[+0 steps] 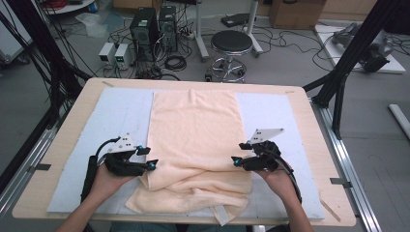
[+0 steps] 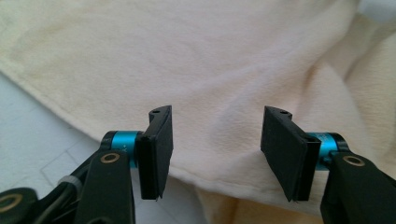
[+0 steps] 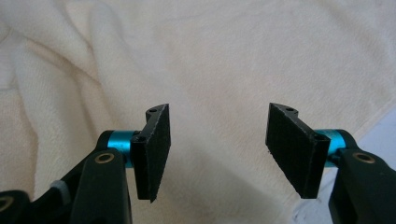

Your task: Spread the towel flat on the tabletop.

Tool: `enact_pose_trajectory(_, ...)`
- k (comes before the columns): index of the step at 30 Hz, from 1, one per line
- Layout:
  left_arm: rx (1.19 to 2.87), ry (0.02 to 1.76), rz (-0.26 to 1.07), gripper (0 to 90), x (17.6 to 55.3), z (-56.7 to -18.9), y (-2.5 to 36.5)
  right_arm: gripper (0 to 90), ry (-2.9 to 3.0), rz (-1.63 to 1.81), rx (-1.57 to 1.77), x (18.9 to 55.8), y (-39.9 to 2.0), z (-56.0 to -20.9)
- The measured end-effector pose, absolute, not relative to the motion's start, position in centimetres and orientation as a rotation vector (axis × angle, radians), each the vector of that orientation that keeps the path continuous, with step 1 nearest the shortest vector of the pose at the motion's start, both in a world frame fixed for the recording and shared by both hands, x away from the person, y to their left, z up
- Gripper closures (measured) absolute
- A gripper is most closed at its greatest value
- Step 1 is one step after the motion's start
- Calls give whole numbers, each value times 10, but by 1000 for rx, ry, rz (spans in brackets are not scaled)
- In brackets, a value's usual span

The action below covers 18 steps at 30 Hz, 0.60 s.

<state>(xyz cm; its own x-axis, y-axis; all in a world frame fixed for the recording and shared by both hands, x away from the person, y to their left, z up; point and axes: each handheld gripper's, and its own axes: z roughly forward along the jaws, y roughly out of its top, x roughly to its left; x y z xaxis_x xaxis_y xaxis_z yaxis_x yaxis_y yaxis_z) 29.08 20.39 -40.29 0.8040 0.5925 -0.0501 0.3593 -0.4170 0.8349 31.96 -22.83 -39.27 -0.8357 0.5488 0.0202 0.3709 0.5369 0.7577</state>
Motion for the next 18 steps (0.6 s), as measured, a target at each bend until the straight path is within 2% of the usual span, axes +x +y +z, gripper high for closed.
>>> enact_pose_trajectory(4,2035,647,255,404,280,-397,199,387,2551,1184,770,312,-230,-396)
enact_pose_trajectory(7,2041,598,148,362,275,-397,192,388,2575,1205,744,307,-230,-398)
enact_pose_trajectory(11,2108,519,136,371,270,-403,184,401,2622,1175,679,299,-227,-402)
enact_pose_trajectory(12,2124,504,137,456,270,-404,183,421,2633,1164,663,298,-227,-403)
enact_pose_trajectory(13,2144,507,147,583,270,-407,183,443,2636,1149,659,298,-226,-405)
enact_pose_trajectory(14,2175,515,143,655,272,-410,183,482,2645,1117,660,297,-224,-407)
enact_pose_trajectory(15,2191,513,152,749,273,-412,184,563,2658,1074,655,298,-222,-410)
enact_pose_trajectory(16,2190,518,161,812,274,-413,186,647,2680,1041,652,299,-220,-412)
enact_pose_trajectory(18,2179,544,176,840,278,-411,191,775,2701,994,621,303,-216,-415)
